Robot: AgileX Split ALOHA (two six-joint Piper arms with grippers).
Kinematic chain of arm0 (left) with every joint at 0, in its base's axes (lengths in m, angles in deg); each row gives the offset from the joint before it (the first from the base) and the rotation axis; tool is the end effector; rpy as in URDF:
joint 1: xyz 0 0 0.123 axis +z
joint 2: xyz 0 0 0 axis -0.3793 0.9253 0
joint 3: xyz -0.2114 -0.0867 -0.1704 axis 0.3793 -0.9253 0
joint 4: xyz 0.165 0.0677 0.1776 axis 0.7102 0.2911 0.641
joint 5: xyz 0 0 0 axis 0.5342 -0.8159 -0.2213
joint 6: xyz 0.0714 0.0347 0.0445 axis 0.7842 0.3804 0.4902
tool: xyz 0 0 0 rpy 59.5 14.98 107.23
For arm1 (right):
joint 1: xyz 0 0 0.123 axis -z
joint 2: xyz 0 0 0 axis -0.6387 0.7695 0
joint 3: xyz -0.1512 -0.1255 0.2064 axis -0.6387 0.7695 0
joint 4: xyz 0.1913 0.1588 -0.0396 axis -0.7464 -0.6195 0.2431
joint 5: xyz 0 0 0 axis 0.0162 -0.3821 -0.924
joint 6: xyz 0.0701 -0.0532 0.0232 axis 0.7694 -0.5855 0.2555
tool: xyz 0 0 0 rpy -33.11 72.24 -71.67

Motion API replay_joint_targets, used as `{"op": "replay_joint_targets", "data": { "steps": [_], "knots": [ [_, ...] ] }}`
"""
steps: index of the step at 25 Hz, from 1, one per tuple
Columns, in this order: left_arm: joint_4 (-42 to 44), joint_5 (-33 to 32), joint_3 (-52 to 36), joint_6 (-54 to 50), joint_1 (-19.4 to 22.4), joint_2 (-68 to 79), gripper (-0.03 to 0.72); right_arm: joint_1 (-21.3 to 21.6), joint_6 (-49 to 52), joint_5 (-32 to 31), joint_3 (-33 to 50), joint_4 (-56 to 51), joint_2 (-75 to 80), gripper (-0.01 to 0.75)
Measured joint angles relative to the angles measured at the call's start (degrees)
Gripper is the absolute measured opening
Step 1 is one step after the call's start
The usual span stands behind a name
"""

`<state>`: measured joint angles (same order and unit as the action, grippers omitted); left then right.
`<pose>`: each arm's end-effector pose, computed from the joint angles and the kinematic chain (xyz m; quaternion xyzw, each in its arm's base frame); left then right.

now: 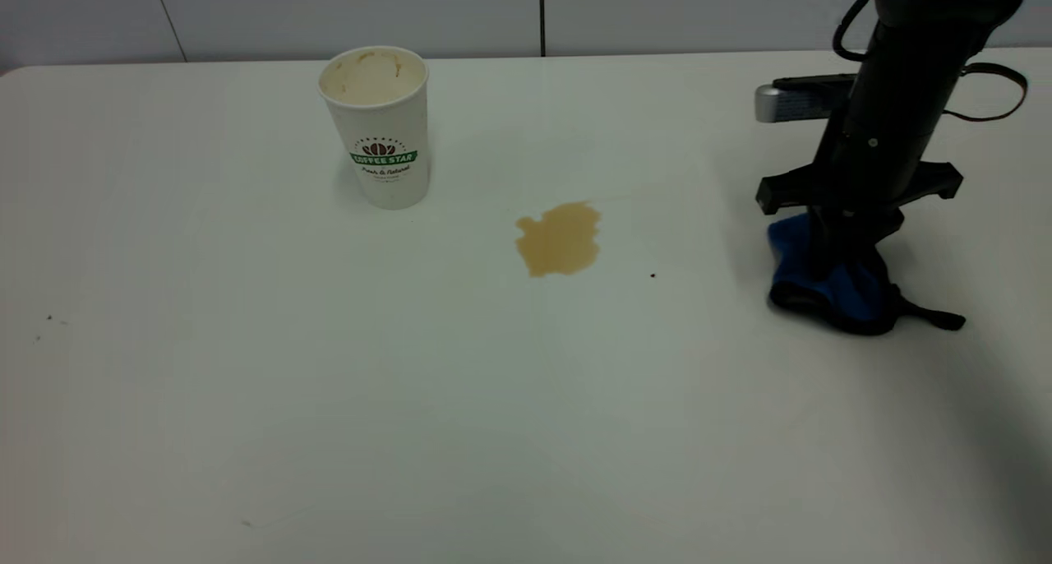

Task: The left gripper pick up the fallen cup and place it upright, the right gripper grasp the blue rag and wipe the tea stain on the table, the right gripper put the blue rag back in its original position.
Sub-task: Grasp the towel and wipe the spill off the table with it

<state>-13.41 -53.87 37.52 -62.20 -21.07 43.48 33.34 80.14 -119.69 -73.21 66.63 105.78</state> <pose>-0.0094 0.0046 0.2680 -0.0430 0.8684 0.0165 0.4937 0.4450 0.0551 -0.0017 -0.0413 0.9976 0.0336 0.0432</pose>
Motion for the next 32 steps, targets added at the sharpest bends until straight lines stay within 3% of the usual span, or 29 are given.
{"op": "replay_joint_targets", "data": {
  "steps": [9,14,23,32],
  "knots": [
    [0.0,0.0,0.0,0.0,0.0,0.0,0.411,-13.0,0.0,-1.3,-5.0,-0.8,0.2,0.062],
    [0.0,0.0,0.0,0.0,0.0,0.0,0.411,-17.6,0.0,-5.1,-14.7,-1.0,3.8,0.062],
    [0.0,0.0,0.0,0.0,0.0,0.0,0.411,-19.1,0.0,-16.1,-37.8,-0.9,16.4,0.062],
    [0.0,0.0,0.0,0.0,0.0,0.0,0.411,-18.5,3.6,-17.1,-52.0,7.8,22.2,0.062]
  ]
}}
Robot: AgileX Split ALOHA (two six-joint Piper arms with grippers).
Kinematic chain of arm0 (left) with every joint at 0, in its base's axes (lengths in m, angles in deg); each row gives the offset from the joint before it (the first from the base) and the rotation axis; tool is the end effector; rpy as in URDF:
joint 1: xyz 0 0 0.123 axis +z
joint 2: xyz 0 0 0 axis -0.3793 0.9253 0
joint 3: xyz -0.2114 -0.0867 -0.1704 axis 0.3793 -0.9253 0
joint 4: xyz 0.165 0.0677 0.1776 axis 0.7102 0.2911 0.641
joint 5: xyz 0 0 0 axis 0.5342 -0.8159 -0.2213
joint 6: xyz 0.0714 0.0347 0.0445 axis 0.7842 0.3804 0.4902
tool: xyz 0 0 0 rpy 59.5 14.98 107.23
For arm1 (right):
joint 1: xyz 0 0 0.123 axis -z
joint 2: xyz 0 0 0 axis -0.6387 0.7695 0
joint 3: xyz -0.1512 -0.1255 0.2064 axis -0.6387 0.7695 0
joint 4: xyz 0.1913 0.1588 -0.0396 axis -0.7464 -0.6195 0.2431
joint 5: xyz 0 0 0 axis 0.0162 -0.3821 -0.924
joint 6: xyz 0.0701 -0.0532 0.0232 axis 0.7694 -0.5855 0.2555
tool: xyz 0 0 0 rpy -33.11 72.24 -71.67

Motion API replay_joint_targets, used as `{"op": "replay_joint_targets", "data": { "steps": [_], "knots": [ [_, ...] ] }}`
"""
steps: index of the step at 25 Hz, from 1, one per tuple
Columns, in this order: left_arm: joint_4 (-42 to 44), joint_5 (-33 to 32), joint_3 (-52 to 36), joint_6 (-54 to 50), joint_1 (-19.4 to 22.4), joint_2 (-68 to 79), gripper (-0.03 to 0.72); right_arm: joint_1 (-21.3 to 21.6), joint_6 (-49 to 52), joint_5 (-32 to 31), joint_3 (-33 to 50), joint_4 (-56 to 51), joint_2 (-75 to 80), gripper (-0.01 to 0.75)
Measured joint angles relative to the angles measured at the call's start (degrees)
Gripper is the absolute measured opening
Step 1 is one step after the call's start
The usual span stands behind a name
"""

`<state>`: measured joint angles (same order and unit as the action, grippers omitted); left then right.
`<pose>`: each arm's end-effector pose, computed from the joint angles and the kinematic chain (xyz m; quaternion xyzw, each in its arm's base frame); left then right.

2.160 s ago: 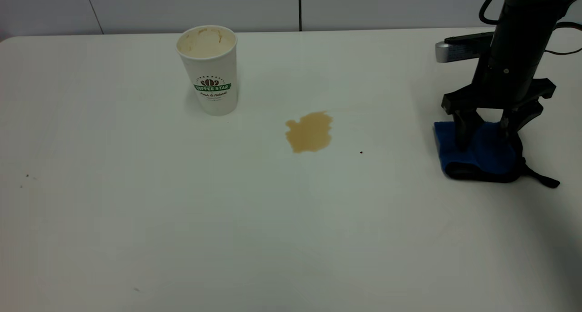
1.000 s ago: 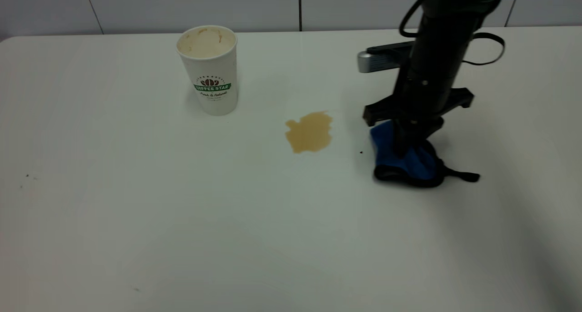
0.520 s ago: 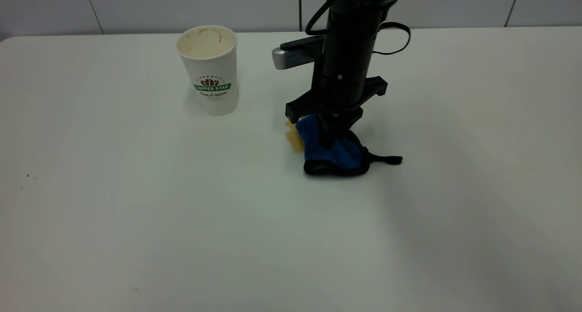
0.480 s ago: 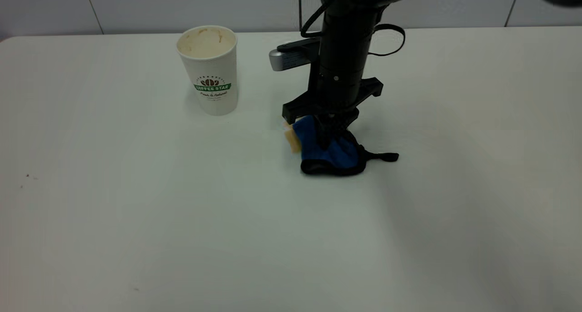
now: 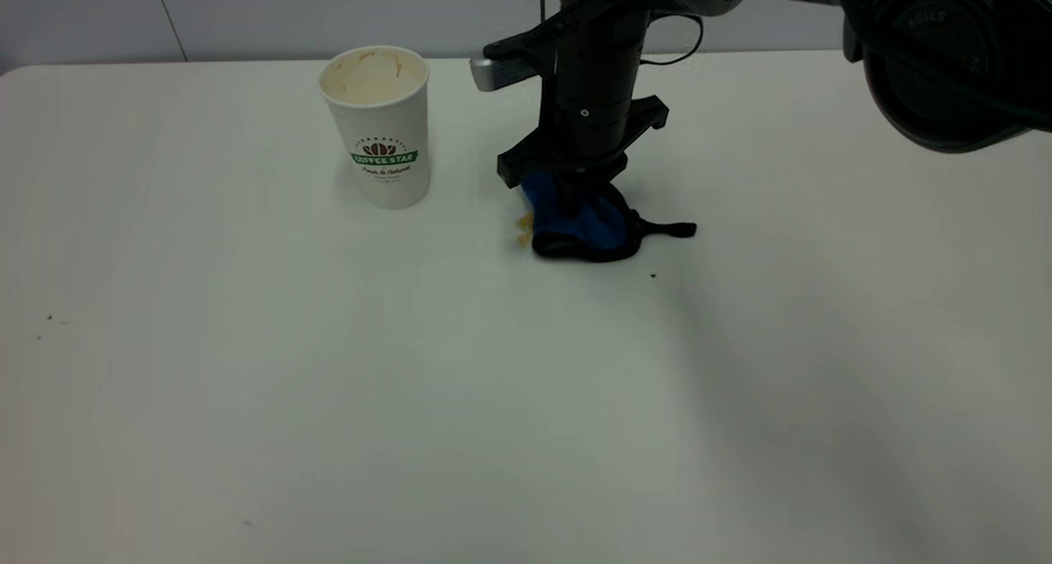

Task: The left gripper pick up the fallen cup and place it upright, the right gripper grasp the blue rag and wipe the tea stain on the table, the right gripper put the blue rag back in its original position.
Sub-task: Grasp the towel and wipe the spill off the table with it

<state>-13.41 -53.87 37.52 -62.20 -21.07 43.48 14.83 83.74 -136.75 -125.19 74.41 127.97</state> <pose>-0.0094 0.0046 0.2680 -0.0430 0.8684 0.0165 0.4937 0.5072 0.2320 0.0127 -0.2127 0.9646 0.0182 0.1546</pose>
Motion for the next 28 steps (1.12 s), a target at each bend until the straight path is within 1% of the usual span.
{"op": "replay_joint_targets", "data": {
  "steps": [4,7,9,16,19,23,26,28],
  "knots": [
    [0.0,0.0,0.0,0.0,0.0,0.0,0.411,3.1,2.2,-1.7,-0.4,2.4,0.0,0.062],
    [0.0,0.0,0.0,0.0,0.0,0.0,0.411,4.9,2.1,-3.5,-0.4,0.9,0.2,0.062],
    [0.0,0.0,0.0,0.0,0.0,0.0,0.411,5.0,1.4,-3.5,-0.4,-1.0,0.2,0.062],
    [0.0,0.0,0.0,0.0,0.0,0.0,0.411,3.3,-2.0,-2.4,-0.4,-12.8,0.5,0.062],
    [0.0,0.0,0.0,0.0,0.0,0.0,0.411,2.1,-2.6,-3.9,-0.4,-16.9,0.5,0.062],
    [0.0,0.0,0.0,0.0,0.0,0.0,0.411,0.1,-2.8,-7.4,-0.4,-18.2,0.5,0.062],
    [0.0,0.0,0.0,0.0,0.0,0.0,0.411,-0.9,-3.1,-5.2,-0.4,-18.6,0.5,0.062],
    [0.0,0.0,0.0,0.0,0.0,0.0,0.411,-1.0,-3.0,-1.2,-0.4,-18.7,0.5,0.062]
  ]
}}
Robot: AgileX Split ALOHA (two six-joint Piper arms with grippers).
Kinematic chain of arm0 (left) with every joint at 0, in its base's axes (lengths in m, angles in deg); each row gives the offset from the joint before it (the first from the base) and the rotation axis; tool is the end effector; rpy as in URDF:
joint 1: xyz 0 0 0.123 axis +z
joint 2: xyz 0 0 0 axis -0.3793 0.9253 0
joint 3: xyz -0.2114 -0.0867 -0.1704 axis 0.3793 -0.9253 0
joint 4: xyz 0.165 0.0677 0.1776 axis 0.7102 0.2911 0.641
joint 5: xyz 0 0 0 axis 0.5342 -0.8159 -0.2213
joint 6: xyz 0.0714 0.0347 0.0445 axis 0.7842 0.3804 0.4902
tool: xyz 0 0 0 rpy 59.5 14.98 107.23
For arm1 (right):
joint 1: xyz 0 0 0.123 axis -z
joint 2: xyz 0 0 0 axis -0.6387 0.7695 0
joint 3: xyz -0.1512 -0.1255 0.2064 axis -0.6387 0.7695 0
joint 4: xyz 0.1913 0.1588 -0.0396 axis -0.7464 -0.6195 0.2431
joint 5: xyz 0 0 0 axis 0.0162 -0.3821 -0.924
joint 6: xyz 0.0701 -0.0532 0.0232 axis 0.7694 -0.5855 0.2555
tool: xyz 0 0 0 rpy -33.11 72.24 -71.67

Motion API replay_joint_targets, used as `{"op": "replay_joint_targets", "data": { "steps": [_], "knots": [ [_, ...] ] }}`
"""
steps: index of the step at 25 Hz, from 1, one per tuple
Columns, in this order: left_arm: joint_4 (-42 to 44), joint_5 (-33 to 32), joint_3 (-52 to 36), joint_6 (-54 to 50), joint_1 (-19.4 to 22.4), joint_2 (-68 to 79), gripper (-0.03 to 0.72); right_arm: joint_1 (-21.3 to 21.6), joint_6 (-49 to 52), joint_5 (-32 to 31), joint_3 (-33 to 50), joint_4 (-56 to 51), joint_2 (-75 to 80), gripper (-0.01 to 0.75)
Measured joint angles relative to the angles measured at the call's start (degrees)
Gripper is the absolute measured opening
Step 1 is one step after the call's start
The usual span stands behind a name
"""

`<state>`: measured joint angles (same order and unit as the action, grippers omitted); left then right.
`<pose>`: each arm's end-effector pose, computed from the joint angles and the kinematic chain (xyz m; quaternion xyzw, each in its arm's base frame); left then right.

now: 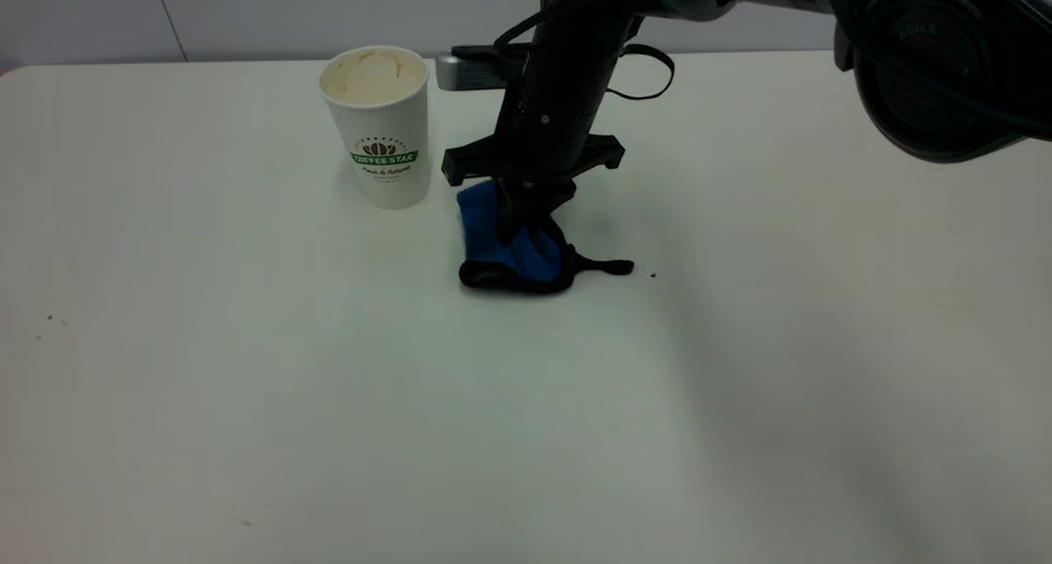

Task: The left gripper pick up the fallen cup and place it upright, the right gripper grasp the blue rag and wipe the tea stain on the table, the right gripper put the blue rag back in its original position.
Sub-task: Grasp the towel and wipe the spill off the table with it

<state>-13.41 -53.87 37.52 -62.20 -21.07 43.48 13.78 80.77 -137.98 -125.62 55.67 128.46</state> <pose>-0.0094 0.0046 0.2680 -0.0430 0.8684 0.0165 0.4937 0.4914 0.2629 0.0124 -0.1769 0.9651 0.1573 0.1120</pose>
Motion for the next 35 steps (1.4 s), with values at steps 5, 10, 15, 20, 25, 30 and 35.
{"op": "replay_joint_targets", "data": {
  "steps": [5,10,15,20,25,30,35],
  "knots": [
    [0.0,0.0,0.0,0.0,0.0,0.0,0.411,0.4,2.0,7.3,0.0,3.1,0.1,0.062],
    [0.0,0.0,0.0,0.0,0.0,0.0,0.411,1.5,5.6,12.7,0.0,10.0,0.6,0.062],
    [0.0,0.0,0.0,0.0,0.0,0.0,0.411,3.9,12.1,9.6,-0.3,20.2,1.0,0.062],
    [0.0,0.0,0.0,0.0,0.0,0.0,0.411,5.6,14.1,0.4,-1.6,23.2,1.0,0.062],
    [0.0,0.0,0.0,0.0,0.0,0.0,0.411,4.4,10.9,0.7,-1.7,14.8,1.0,0.062],
    [0.0,0.0,0.0,0.0,0.0,0.0,0.411,0.1,9.9,7.2,-1.7,10.1,1.1,0.062],
    [0.0,0.0,0.0,0.0,0.0,0.0,0.411,-3.2,10.0,8.3,-1.7,9.5,2.4,0.062]
  ]
}}
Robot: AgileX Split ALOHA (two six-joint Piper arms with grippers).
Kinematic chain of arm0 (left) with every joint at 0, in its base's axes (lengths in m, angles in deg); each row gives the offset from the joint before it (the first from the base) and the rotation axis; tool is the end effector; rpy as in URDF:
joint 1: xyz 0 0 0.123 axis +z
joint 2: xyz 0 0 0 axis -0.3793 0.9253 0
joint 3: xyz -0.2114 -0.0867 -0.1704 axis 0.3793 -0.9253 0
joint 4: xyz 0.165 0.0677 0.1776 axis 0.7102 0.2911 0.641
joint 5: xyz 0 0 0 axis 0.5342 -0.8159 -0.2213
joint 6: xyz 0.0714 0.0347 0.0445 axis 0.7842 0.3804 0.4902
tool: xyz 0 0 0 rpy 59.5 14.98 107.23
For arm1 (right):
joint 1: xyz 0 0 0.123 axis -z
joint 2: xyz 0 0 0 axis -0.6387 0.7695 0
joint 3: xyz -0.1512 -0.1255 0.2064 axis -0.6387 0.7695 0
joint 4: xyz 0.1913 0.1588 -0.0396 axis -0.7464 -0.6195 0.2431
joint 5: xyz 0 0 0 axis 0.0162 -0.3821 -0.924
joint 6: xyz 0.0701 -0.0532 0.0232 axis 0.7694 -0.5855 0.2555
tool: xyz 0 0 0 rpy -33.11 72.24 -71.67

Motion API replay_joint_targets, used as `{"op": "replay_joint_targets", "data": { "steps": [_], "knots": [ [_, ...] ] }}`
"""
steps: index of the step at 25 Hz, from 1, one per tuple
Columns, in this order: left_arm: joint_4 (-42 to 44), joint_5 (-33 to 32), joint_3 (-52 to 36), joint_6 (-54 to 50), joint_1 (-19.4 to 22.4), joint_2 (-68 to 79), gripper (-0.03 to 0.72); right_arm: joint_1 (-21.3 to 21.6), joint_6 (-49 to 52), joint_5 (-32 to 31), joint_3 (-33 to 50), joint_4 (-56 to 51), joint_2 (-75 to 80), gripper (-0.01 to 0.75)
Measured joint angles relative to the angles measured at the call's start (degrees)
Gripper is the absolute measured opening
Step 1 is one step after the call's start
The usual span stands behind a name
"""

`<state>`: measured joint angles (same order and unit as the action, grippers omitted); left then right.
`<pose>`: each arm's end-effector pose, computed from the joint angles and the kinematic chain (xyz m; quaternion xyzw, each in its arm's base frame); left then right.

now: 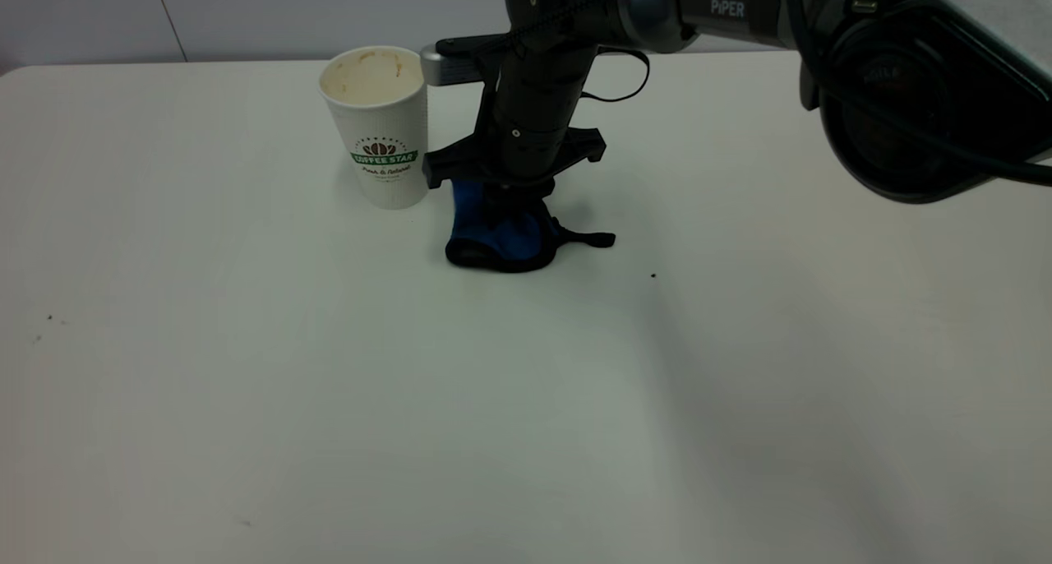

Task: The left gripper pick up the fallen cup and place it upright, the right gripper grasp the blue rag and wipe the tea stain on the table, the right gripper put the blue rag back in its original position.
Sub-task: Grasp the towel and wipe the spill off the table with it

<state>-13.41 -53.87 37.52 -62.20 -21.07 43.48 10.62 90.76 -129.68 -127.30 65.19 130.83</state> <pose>-0.0094 0.0046 0.2680 -0.0430 0.8684 0.0165 0.4937 0.4920 0.2831 -0.0007 -0.1488 0.9651 0.1171 0.1808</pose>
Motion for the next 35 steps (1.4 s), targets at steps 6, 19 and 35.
{"op": "replay_joint_targets", "data": {
  "steps": [6,19,35],
  "knots": [
    [0.0,0.0,0.0,0.0,0.0,0.0,0.411,-0.3,0.0,-7.1,-0.6,-0.3,0.0,0.062],
    [0.0,0.0,0.0,0.0,0.0,0.0,0.411,0.7,3.3,-4.2,-0.6,14.6,-0.4,0.062],
    [0.0,0.0,0.0,0.0,0.0,0.0,0.411,10.9,-2.1,-18.6,-0.6,5.6,-0.6,0.062]
  ]
}}
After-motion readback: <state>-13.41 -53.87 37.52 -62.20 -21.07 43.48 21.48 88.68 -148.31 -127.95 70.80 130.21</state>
